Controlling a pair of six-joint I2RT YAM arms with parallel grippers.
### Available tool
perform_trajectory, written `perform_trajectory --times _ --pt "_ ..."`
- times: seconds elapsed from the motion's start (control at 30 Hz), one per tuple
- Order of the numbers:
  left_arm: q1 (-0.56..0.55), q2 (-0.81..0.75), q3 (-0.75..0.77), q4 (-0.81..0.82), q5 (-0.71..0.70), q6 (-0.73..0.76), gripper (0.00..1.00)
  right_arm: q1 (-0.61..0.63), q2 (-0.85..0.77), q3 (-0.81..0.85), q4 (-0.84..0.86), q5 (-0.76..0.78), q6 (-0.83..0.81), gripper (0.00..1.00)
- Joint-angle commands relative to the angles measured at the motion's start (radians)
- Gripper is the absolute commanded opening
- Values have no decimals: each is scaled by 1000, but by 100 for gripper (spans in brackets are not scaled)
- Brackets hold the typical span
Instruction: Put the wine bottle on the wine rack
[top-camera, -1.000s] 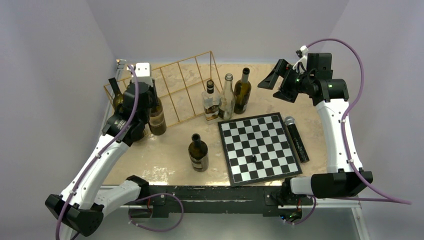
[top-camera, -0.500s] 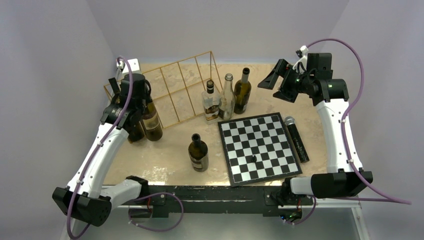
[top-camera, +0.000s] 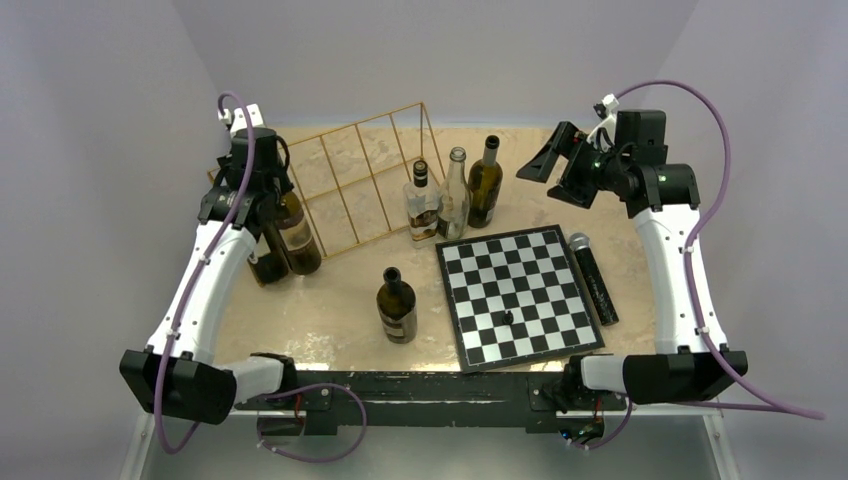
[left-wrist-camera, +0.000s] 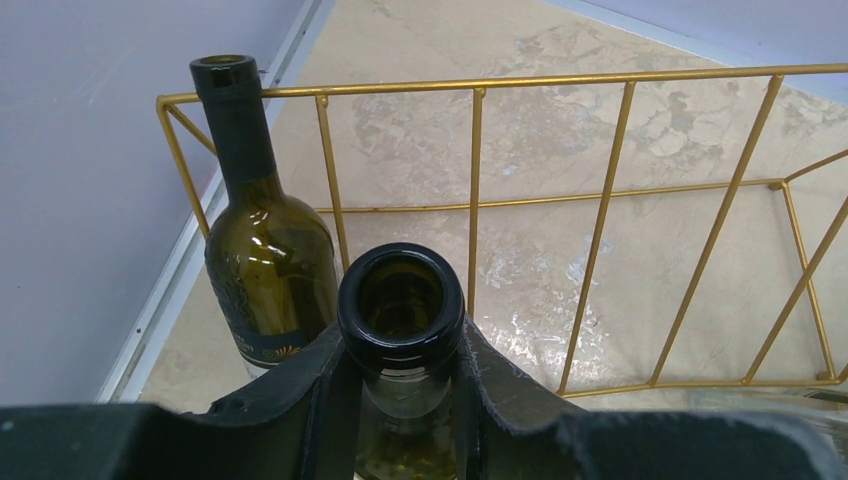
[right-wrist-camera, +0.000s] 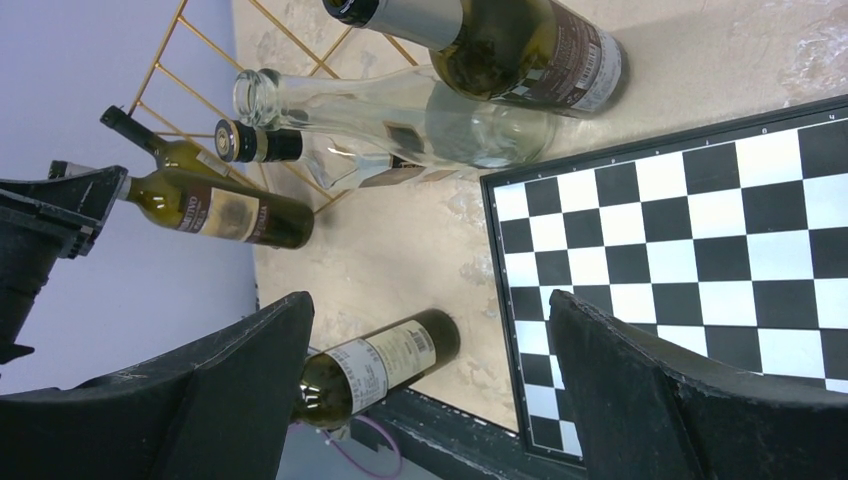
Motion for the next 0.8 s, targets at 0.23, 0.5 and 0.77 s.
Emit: perform_trajectory --times 0.23,0.5,0.77 --pt "53 25 31 103 50 11 0 -7 -42 -31 28 23 -5 92" --pt "77 53 38 133 57 14 0 -7 -37 -33 25 16 3 92" --pt "100 82 21 149 68 12 0 -6 -40 -38 23 22 9 92"
